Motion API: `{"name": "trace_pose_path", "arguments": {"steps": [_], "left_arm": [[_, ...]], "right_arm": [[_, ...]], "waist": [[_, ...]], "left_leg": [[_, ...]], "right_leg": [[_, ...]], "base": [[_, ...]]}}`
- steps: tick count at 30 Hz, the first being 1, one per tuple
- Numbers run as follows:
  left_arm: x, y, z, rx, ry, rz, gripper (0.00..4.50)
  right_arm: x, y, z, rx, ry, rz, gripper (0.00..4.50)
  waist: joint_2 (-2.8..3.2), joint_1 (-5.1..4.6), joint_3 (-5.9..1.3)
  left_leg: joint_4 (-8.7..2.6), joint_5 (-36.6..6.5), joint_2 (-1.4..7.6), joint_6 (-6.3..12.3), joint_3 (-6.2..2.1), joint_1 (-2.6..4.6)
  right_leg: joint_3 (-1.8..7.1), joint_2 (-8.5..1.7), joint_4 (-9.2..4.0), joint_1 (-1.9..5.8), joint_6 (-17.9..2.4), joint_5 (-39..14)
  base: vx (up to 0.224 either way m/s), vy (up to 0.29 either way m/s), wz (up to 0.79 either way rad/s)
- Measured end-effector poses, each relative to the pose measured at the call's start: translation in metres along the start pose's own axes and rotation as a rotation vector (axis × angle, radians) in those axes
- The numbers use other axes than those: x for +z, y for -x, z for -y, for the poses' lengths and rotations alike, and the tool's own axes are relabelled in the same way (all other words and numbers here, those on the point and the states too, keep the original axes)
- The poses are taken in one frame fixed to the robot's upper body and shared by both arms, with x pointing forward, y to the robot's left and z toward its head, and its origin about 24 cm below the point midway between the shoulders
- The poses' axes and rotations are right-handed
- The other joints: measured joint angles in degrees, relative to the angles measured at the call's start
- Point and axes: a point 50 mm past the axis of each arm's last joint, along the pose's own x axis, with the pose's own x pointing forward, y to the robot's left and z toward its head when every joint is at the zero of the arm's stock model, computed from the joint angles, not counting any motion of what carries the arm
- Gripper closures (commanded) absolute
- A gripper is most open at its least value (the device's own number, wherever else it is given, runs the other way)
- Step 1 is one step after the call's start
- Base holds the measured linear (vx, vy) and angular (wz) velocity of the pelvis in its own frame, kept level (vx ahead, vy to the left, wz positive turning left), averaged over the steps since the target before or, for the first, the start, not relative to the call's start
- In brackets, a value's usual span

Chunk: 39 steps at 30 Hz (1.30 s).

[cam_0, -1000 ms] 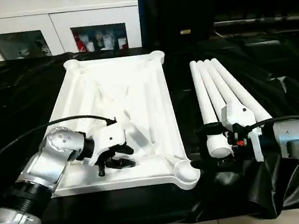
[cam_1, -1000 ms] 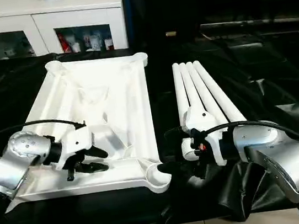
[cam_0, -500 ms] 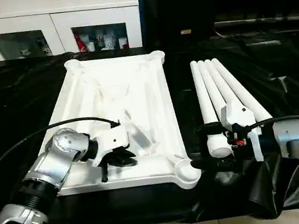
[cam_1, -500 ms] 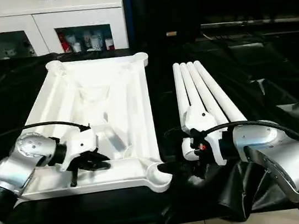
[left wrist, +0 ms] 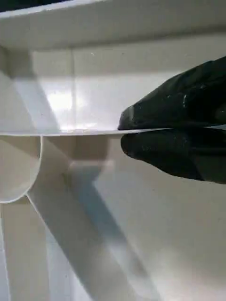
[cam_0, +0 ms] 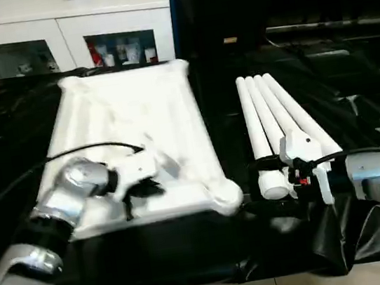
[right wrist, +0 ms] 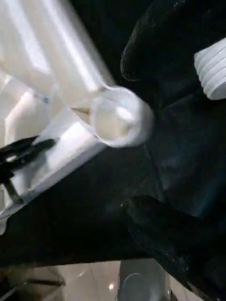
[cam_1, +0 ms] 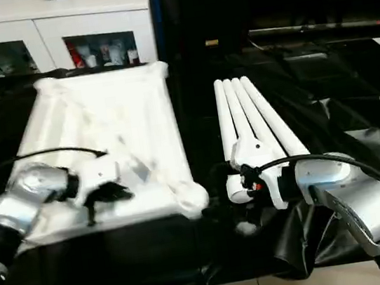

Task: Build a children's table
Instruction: Move to table

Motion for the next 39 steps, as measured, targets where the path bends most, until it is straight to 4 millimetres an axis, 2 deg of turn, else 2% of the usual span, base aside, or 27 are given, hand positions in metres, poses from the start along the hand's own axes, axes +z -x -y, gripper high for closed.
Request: {"name": "trace_pose_path", "arguments": {"steps": [4, 6, 9, 13, 17, 20, 21, 22, 24, 25, 29, 30, 34, 36, 39], "left_arm": [[-0.013, 0.014, -0.009, 0.078, 0.029, -0.032, 4.4], [-0.015, 0.019, -0.013, 0.102, 0.024, -0.041, 4.4], [-0.02, 0.024, -0.015, 0.116, 0.023, -0.049, 4.4], [-0.018, 0.023, -0.014, 0.085, 0.019, -0.03, 4.4], [-0.015, 0.019, -0.012, 0.059, 0.0, -0.007, 4.4], [-0.017, 0.02, -0.012, 0.062, -0.002, -0.012, 4.4], [-0.018, 0.02, -0.013, 0.072, -0.006, -0.023, 4.07], [-0.018, 0.021, -0.014, 0.074, 0.001, -0.029, 3.96], [-0.015, 0.024, -0.017, 0.076, 0.007, -0.026, 3.96], [-0.011, 0.03, -0.02, 0.084, 0.003, -0.005, 3.67], [0.007, 0.053, -0.035, 0.152, -0.019, 0.072, 3.53], [0.011, 0.058, -0.037, 0.164, -0.022, 0.09, 3.38], [0.018, 0.066, -0.035, 0.161, 0.025, 0.15, 3.05], [0.019, 0.073, -0.033, 0.178, 0.05, 0.18, 2.83], [0.03, 0.084, -0.031, 0.212, 0.07, 0.253, 2.61]], "right_arm": [[0.0, 0.0, 0.0, -0.005, 0.002, 0.0, 0.0], [0.002, -0.001, -0.001, -0.013, 0.01, -0.001, 0.0], [0.006, -0.001, -0.002, -0.018, 0.019, -0.002, 0.0], [0.012, -0.001, -0.003, -0.02, 0.034, 0.0, 0.0], [0.012, -0.002, -0.002, -0.026, 0.034, 0.0, 0.0], [0.012, -0.002, -0.002, -0.027, 0.026, -0.004, 0.0], [0.012, -0.002, -0.002, -0.028, 0.024, -0.006, 0.0], [0.011, -0.002, -0.002, -0.029, 0.023, -0.007, 0.0], [0.011, -0.002, -0.002, -0.029, 0.02, -0.009, 0.0], [0.011, -0.002, -0.002, -0.029, 0.02, -0.008, 0.0], [0.011, -0.002, -0.002, -0.029, 0.019, -0.009, 0.0], [0.011, -0.002, -0.002, -0.029, 0.019, -0.009, 0.0], [0.011, -0.002, -0.002, -0.033, 0.022, 0.0, 0.0], [0.011, -0.006, 0.003, -0.092, 0.019, 0.019, 0.0], [0.009, -0.011, 0.027, -0.319, -0.013, -0.006, 0.0]], "waist": [[-0.01, -0.06, 0.0], [-0.01, 0.28, 0.0], [-0.01, 0.55, 0.0], [-0.06, 1.08, 0.04], [-0.08, 2.08, 0.06], [-0.07, 2.27, 0.06], [-0.07, 2.26, 0.06], [-0.09, 2.21, 0.07], [-0.1, 2.13, 0.07], [-0.1, 2.1, 0.07], [-0.06, 2.05, 0.05], [0.0, 2.02, 0.01], [0.01, 1.97, 0.0], [-0.07, 1.79, 0.03], [-0.09, 1.58, 0.05]], "left_leg": [[0.01, -0.01, 0.0, 0.02, 0.0, -0.22], [0.1, -0.01, 0.0, 0.05, 0.01, -0.59], [0.17, -0.03, 0.01, 0.09, 0.02, -0.7], [0.24, -0.03, 0.03, 0.08, 0.05, -0.7], [0.31, -0.02, 0.05, 0.07, 0.09, -0.69], [0.33, -0.02, 0.06, 0.06, 0.09, -0.66], [0.37, -0.01, 0.07, 0.05, 0.09, -0.65], [0.39, -0.01, 0.07, 0.05, 0.09, -0.65], [0.4, -0.01, 0.08, 0.04, 0.09, -0.62], [0.39, -0.01, 0.08, 0.04, 0.09, -0.57], [0.37, 0.0, 0.08, 0.01, 0.09, -0.45], [0.37, 0.0, 0.07, 0.01, 0.1, -0.41], [0.37, 0.0, 0.08, 0.0, 0.12, -0.41], [0.37, 0.02, 0.11, -0.03, 0.13, -0.41], [0.37, 0.06, 0.1, -0.09, 0.15, -0.43]], "right_leg": [[0.0, 0.0, -0.15, -0.19, -0.02, -0.01], [0.0, 0.0, -0.13, -0.51, -0.02, -0.01], [-0.01, 0.0, -0.08, -0.63, -0.02, -0.01], [0.0, -0.03, -0.02, -0.62, -0.02, -0.01], [0.0, -0.05, 0.1, -0.63, -0.02, -0.01], [0.0, -0.06, 0.2, -0.63, -0.02, -0.01], [0.0, -0.06, 0.28, -0.65, -0.02, -0.01], [0.0, -0.05, 0.31, -0.65, -0.02, -0.01], [0.01, -0.05, 0.33, -0.65, -0.02, 0.0], [0.02, -0.06, 0.35, -0.62, -0.03, 0.0], [0.02, -0.06, 0.41, -0.57, -0.04, 0.01], [0.04, -0.06, 0.4, -0.54, -0.05, 0.01], [0.04, -0.07, 0.41, -0.55, -0.07, 0.02], [0.01, -0.06, 0.44, -0.59, -0.06, 0.02], [0.01, -0.07, 0.46, -0.67, -0.16, 0.08]], "base": [[0.0, 0.0, 0.0], [0.0, 0.0, 0.0], [0.0, 0.0, 0.0], [0.0, 0.0, 0.0], [0.0, 0.0, 0.0], [0.0, 0.0, 0.0], [0.0, 0.0, 0.0], [0.0, 0.0, 0.0], [0.0, 0.0, 0.0], [0.0, 0.0, 0.0], [0.0, 0.0, 0.0], [0.0, 0.0, 0.0], [0.0, 0.0, 0.0], [0.0, 0.0, 0.0], [0.0, 0.0, 0.0]]}}
